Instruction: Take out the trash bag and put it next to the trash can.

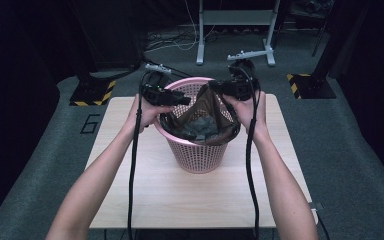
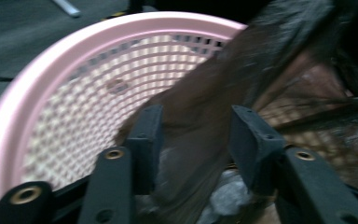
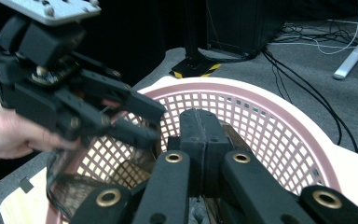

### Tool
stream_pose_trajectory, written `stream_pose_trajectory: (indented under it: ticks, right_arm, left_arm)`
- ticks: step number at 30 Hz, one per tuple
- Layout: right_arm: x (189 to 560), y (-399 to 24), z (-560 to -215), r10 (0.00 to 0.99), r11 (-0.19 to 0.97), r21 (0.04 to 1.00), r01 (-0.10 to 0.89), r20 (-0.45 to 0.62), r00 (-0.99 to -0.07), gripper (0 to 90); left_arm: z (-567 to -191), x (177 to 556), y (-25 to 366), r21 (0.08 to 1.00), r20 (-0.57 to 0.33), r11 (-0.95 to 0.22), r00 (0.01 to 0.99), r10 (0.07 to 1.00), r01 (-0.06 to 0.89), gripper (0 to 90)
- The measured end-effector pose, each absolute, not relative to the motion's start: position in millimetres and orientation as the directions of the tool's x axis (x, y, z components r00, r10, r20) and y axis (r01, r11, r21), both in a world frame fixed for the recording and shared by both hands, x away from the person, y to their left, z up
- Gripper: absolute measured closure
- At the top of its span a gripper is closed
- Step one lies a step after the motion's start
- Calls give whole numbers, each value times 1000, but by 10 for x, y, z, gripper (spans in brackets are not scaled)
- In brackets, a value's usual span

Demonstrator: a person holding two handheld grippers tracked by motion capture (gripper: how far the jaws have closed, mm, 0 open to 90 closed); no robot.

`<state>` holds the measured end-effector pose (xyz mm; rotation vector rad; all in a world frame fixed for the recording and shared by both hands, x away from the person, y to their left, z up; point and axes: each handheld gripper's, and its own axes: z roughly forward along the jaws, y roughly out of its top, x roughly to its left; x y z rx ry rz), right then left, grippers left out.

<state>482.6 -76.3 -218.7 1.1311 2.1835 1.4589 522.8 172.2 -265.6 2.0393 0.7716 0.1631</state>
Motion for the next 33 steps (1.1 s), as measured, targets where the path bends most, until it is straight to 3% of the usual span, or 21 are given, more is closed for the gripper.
stream_pose_trajectory:
  ticks: [3, 9, 11, 15, 18, 25, 29, 33]
  right_arm:
    - [4856, -713, -2168, 725, 178, 875, 449, 192, -661, 900]
    - [4888, -642, -2146, 699, 148, 880, 452, 230, -677, 900]
    - [4895, -633, -2147, 688, 134, 881, 453, 246, -682, 900]
    - [4911, -645, -2166, 659, 105, 879, 466, 290, -694, 900]
    - [4916, -673, -2189, 646, 94, 877, 471, 306, -700, 900]
    - [4923, -818, -2267, 643, 111, 874, 474, 300, -704, 893]
    - [4955, -871, -2342, 646, 194, 862, 469, 247, -722, 661]
    - [5014, -877, -2429, 651, 259, 847, 464, 202, -731, 539]
  left_arm:
    - [-2645, 5228, 1598, 803, -160, -397, 803, 574, 444, 448]
    - [-2632, 5264, 1437, 806, -169, -394, 809, 563, 442, 444]
    - [-2641, 5276, 1401, 812, -158, -395, 813, 561, 431, 509]
    - [-2675, 5297, 1321, 808, -132, -418, 819, 558, 415, 761]
    - [-2668, 5295, 1293, 818, -121, -412, 821, 557, 401, 883]
    - [-2555, 5312, 1377, 853, -158, -345, 825, 543, 390, 900]
    - [-2418, 5293, 1450, 873, -170, -318, 842, 512, 369, 900]
    - [-2297, 5258, 1491, 887, -173, -307, 866, 470, 344, 900]
